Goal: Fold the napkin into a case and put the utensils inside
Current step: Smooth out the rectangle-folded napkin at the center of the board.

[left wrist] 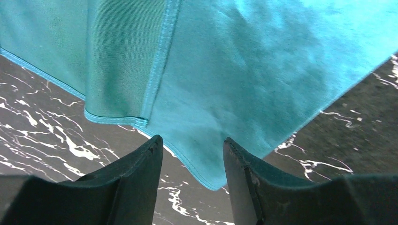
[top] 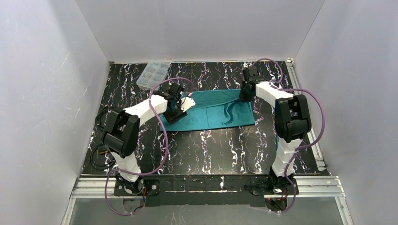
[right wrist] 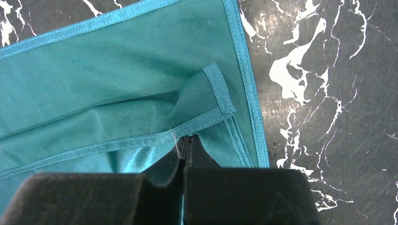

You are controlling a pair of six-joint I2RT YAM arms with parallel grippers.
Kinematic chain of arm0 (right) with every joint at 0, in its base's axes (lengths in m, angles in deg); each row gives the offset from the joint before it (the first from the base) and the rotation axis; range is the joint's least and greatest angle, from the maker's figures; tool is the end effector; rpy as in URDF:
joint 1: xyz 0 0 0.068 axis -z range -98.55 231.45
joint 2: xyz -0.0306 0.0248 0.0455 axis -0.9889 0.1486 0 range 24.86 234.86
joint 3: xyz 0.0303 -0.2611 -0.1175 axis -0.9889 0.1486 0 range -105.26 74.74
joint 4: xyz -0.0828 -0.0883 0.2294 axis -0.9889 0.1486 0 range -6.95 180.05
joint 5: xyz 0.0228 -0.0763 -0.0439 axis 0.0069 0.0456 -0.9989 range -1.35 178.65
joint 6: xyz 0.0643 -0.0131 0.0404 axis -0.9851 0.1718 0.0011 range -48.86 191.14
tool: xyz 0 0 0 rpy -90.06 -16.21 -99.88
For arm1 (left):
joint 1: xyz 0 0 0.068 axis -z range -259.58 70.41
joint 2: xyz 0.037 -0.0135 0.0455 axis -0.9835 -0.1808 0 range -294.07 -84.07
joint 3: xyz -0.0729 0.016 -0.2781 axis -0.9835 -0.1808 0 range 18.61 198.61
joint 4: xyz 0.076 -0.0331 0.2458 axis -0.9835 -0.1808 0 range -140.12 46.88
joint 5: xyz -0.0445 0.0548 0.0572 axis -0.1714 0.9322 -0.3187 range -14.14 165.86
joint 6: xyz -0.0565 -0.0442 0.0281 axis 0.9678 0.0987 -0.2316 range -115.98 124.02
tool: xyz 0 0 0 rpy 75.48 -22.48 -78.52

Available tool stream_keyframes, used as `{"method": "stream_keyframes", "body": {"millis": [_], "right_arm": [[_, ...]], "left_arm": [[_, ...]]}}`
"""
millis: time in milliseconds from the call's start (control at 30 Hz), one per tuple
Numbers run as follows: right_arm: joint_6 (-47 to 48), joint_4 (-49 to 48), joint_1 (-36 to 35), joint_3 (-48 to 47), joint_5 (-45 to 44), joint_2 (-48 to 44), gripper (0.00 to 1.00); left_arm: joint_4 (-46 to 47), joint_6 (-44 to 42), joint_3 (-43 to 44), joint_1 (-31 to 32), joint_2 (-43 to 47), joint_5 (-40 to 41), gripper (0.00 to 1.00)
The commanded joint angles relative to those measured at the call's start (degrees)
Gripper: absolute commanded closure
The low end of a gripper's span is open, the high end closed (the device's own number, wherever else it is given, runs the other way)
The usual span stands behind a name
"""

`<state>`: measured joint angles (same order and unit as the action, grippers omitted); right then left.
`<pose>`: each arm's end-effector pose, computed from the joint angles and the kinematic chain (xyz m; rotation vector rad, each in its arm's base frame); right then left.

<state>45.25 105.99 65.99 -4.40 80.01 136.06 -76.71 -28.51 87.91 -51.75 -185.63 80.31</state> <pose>0.4251 0.1074 0.1824 0.2886 2.5013 0.1023 0.3300 -0.1684 0.1814 1.3482 2.3632 0.1297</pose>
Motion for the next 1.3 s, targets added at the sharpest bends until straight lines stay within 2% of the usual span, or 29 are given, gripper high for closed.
{"method": "stream_keyframes", "body": {"millis": [0,467,667,833,900,1067,1267], "right_arm": [[1.1,-0.3,0.2,-4.6,-0.1,1.4,0.98],[0.9,-2.4,0.9,-9.8,-2.8,5.9,0.97],[0.7,-2.5,1.0,-12.5,-3.9,8.0,0.93],[0.7,-1.7,1.0,-14.4,-5.6,9.8,0.92],[0.8,-1.5,1.1,-14.7,-6.4,10.4,0.92],[0.8,-0.8,2.0,-15.5,-8.3,11.5,0.92],[0.7,1.2,2.4,-18.3,-8.5,14.2,0.92]], "left_arm": [[2.1,-1.8,1.7,-0.1,-1.5,5.9,0.51],[6.3,-3.8,3.4,-0.5,-3.4,11.7,0.51],[10.2,-4.0,5.3,-1.2,-3.8,16.5,0.53],[9.5,-3.7,7.9,-1.9,-3.2,16.7,0.54],[7.5,-3.0,9.3,-2.0,-2.1,14.5,0.54],[-7.2,-1.0,13.1,-0.9,2.1,-2.4,0.48],[-6.8,-0.6,7.4,3.6,1.1,-2.4,0.47]]}}
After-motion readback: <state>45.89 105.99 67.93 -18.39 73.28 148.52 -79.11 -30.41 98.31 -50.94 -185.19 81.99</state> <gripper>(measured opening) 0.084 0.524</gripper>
